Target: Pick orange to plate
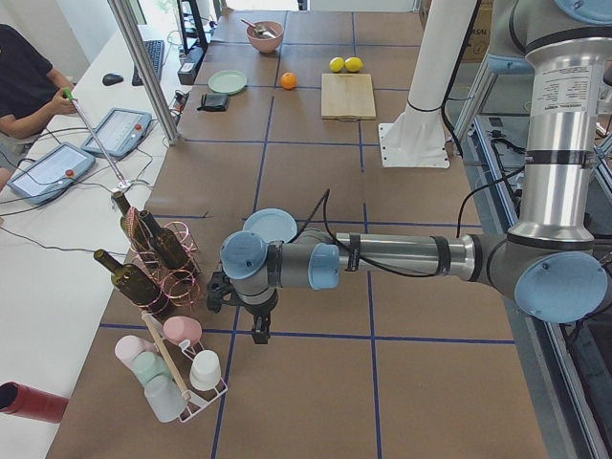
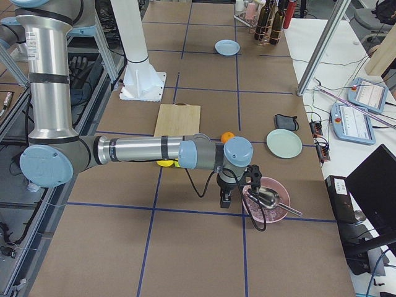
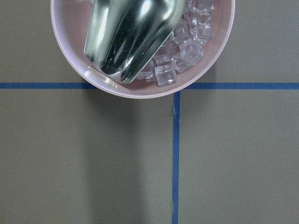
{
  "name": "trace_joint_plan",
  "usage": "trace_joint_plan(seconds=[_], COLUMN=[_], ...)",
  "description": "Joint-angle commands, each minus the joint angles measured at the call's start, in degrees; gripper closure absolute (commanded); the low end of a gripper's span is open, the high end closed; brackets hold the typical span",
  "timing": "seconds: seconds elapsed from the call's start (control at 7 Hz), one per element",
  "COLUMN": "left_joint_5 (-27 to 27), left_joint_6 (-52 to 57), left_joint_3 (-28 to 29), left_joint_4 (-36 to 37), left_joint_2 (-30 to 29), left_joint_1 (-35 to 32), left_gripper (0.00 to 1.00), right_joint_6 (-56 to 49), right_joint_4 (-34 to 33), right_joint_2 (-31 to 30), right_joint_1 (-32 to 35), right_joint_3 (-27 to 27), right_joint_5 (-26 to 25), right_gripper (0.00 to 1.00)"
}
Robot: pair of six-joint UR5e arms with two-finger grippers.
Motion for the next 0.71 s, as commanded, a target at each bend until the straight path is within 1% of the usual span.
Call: trace_joint_plan(seconds=[0.0, 0.14, 0.29, 0.43, 0.57], left_joint_5=[-0.1, -0.3, -0.2, -0.1, 0.3], left_joint_6=[0.0, 0.1, -0.2, -0.6, -0.4], left_joint_3=[-0.8, -1.9, -1.7, -1.6, -1.0], left_joint_4=[0.0, -0.8, -3.5, -9.0, -15.4], left_joint_2=[-0.6, -1.6, -5.3, -5.7, -6.3], left_joint_1=[0.0, 0.2, 1.0, 4.9, 12.7], left_gripper=[0.0, 0.0, 0.0, 0.0, 0.0], right_joint_6=[0.7, 0.7, 2.2, 6.9, 8.2], right_joint_4=[0.0, 0.0, -0.3, -0.1, 0.0], right_joint_2=[0.1, 0.4, 0.5, 0.5, 1.2], right_joint_1=[0.0, 0.0, -0.1, 0.0, -0.2], right_joint_3=[0.2, 0.4, 3.0, 6.9, 8.4], right_joint_5=[0.1, 0.3, 0.9, 1.7, 1.4], right_gripper=[0.0, 0.0, 0.0, 0.0, 0.0])
